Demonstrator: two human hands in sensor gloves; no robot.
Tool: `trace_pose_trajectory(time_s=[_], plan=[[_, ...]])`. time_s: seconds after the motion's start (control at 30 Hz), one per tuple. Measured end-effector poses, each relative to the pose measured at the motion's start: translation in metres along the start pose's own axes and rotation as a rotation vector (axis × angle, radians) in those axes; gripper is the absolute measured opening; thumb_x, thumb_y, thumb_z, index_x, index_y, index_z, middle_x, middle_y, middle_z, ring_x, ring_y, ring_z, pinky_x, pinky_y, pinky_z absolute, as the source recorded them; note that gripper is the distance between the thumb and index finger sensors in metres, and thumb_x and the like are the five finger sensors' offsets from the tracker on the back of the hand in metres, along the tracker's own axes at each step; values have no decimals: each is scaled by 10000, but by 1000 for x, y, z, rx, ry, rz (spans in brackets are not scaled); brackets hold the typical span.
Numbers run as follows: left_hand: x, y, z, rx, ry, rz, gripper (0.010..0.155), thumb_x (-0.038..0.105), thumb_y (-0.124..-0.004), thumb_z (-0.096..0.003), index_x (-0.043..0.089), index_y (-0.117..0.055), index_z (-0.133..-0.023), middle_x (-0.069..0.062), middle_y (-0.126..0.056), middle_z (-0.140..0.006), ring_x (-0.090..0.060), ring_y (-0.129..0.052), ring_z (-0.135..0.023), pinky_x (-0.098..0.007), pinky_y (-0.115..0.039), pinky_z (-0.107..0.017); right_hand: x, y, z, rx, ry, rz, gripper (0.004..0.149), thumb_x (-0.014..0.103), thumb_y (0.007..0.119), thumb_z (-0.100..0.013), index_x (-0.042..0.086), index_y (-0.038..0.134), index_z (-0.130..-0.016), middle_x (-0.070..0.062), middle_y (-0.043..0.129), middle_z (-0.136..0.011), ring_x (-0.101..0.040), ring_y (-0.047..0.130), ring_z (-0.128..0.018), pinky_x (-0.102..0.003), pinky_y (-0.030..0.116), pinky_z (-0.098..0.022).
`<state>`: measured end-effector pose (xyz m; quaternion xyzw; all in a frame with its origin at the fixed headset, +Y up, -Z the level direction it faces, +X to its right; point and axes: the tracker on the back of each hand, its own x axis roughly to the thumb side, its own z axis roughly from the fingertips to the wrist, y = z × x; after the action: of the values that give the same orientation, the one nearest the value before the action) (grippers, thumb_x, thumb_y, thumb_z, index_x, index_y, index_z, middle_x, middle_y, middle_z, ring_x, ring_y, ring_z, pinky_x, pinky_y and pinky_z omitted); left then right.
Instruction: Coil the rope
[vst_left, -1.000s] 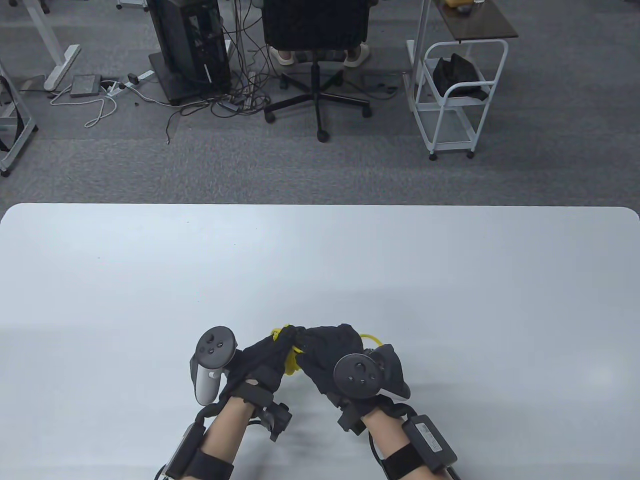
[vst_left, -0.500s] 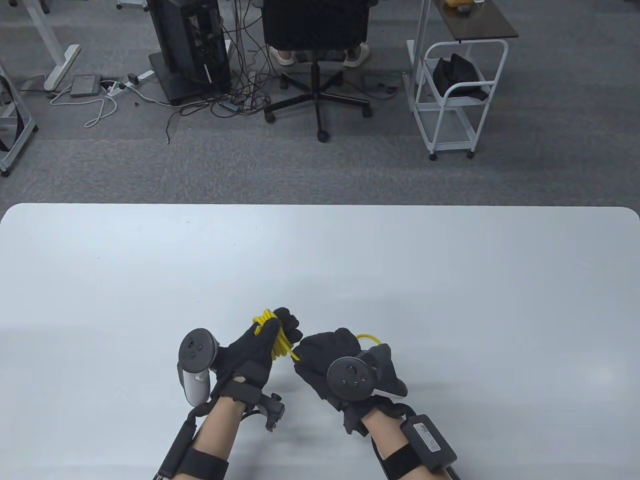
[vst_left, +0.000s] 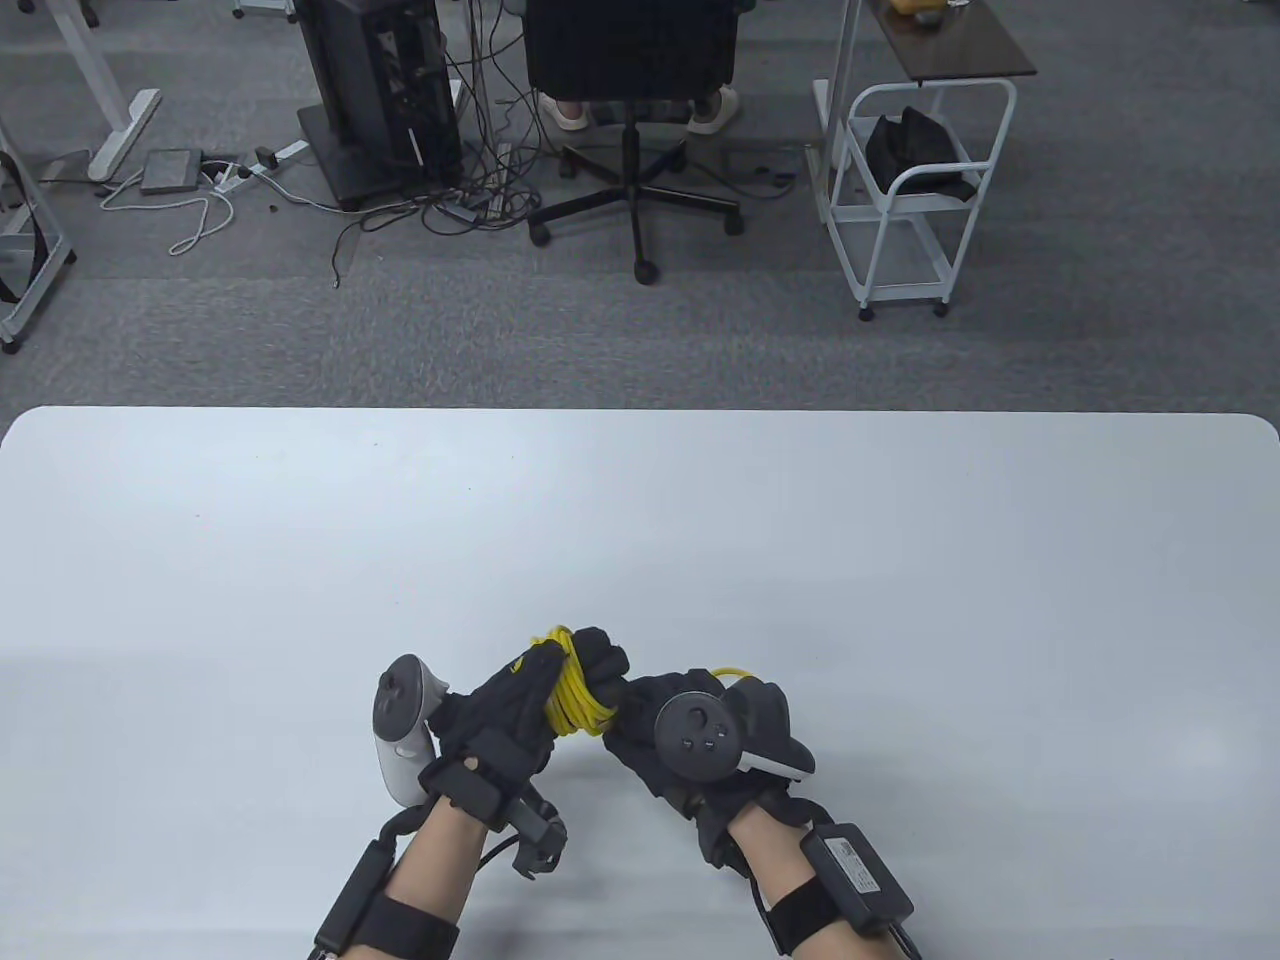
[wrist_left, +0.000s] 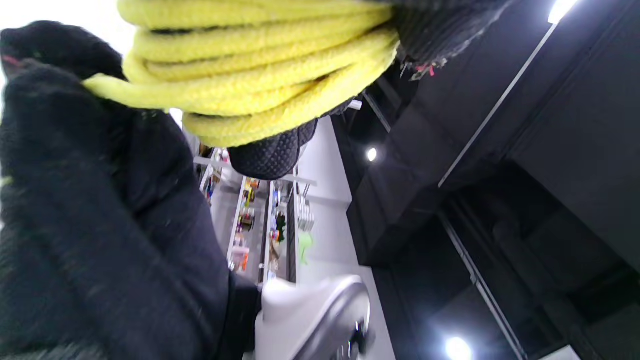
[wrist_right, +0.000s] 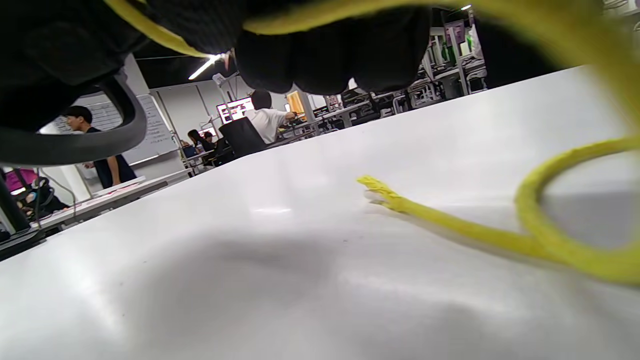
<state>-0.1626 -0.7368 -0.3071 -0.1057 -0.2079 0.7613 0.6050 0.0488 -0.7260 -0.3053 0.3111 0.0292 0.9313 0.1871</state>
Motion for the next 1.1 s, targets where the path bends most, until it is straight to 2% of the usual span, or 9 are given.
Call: trace_pose_trajectory(time_s=[0.13, 0.27, 0.47, 0.6, 0.73, 0.97, 1.1], plan=[[-3, -7, -3, -72, 56, -33, 575, 499, -572, -613, 138, -867, -952, -182, -1001, -861, -249, -1093, -641, -342, -846, -540, -12, -6, 3, -25, 53, 16, 414, 397, 695, -587, 179, 736, -937, -143, 749, -1000, -451, 757, -875, -739, 504, -654], [-6, -9, -5, -160, 127, -153, 577, 499, -565, -619, 139, -874, -948, -179, -1007, -855, -248, -1091, -633, -342, -843, -537, -18, -13, 6, -73, 95, 65, 411, 395, 709, -583, 184, 741, -934, -142, 751, -998, -452, 758, -874, -741, 501, -655], [-10, -15, -8, -282, 224, -210, 579, 495, -567, -621, 132, -883, -942, -199, -1007, -852, -268, -1087, -630, -355, -836, -537, -21, -20, 9, -141, 136, 126, 403, 392, 714, -581, 184, 744, -924, -136, 759, -989, -448, 763, -870, -740, 502, -654], [-11, -20, -9, -326, 273, -368, 586, 497, -559, -623, 129, -881, -946, -201, -1002, -860, -271, -1085, -638, -356, -833, -542, -19, -25, 11, -202, 140, 121, 403, 393, 718, -579, 180, 744, -920, -135, 764, -983, -445, 769, -863, -739, 504, -654], [-12, -22, -8, -296, 307, -472, 625, 510, -519, -631, 111, -848, -984, -221, -964, -905, -299, -1061, -683, -378, -811, -568, -13, -29, 12, -252, 118, 84, 400, 394, 722, -577, 178, 746, -913, -134, 769, -974, -441, 776, -856, -735, 510, -652], [-13, -15, -5, -188, 310, -411, 662, 504, -478, -622, 80, -813, -1006, -254, -921, -934, -332, -1031, -718, -397, -788, -584, 3, -30, 10, -291, 62, -92, 411, 384, 718, -579, 156, 737, -920, -152, 758, -978, -448, 770, -857, -735, 513, -650], [-11, -14, -3, -141, 315, -419, 674, 508, -473, -621, 67, -783, -1025, -267, -895, -953, -344, -1016, -737, -405, -776, -594, 8, -29, 10, -301, 47, -88, 416, 377, 712, -582, 146, 731, -927, -163, 748, -983, -452, 766, -857, -734, 514, -650]])
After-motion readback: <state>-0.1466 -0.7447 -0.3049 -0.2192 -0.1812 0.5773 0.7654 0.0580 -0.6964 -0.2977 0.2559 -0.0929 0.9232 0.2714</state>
